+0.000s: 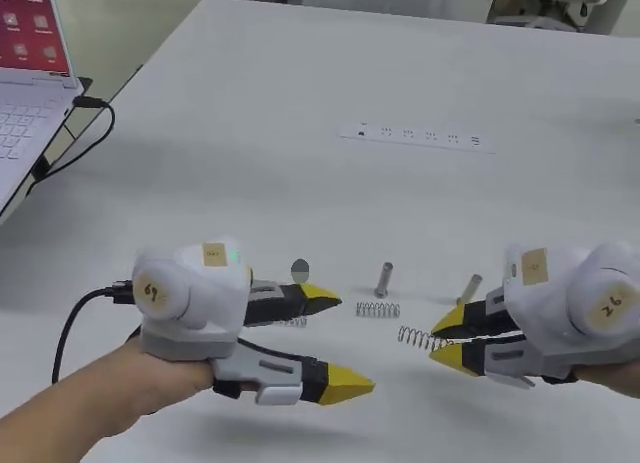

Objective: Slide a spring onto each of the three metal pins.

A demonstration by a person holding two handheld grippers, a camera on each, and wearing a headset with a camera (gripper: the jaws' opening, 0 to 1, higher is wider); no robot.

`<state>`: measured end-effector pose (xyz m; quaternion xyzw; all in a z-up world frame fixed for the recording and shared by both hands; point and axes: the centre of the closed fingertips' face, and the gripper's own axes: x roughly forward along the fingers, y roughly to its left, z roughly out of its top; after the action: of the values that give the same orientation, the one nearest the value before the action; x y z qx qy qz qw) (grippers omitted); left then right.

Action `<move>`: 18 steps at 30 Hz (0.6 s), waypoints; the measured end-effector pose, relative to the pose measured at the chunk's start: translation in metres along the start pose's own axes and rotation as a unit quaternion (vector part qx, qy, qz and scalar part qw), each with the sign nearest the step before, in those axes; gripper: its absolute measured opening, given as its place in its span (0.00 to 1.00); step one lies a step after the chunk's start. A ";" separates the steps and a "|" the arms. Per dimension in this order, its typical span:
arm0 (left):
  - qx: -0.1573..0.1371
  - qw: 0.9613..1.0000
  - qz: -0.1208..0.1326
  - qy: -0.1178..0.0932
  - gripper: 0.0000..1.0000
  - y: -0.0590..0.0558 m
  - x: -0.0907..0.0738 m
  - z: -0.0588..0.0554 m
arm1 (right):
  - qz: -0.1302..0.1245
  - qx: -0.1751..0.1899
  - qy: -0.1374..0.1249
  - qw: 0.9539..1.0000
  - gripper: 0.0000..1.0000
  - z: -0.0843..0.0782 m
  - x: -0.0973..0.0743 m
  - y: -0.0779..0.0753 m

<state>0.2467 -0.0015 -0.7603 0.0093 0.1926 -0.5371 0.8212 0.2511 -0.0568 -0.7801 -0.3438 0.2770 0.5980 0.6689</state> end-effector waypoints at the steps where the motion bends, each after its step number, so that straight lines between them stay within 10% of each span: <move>1: 0.000 1.000 -0.003 0.000 0.51 -0.001 0.002 0.000 | 0.005 -0.004 -0.001 1.000 0.08 0.002 0.001 0.003; 18: 0.003 1.000 -0.026 -0.011 0.23 -0.014 0.021 0.007 | 0.025 -0.038 -0.019 0.999 0.08 0.018 0.000 0.020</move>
<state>0.2436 -0.0271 -0.7578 0.0010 0.1816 -0.5590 0.8090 0.2309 -0.0419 -0.7717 -0.3502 0.2499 0.6311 0.6455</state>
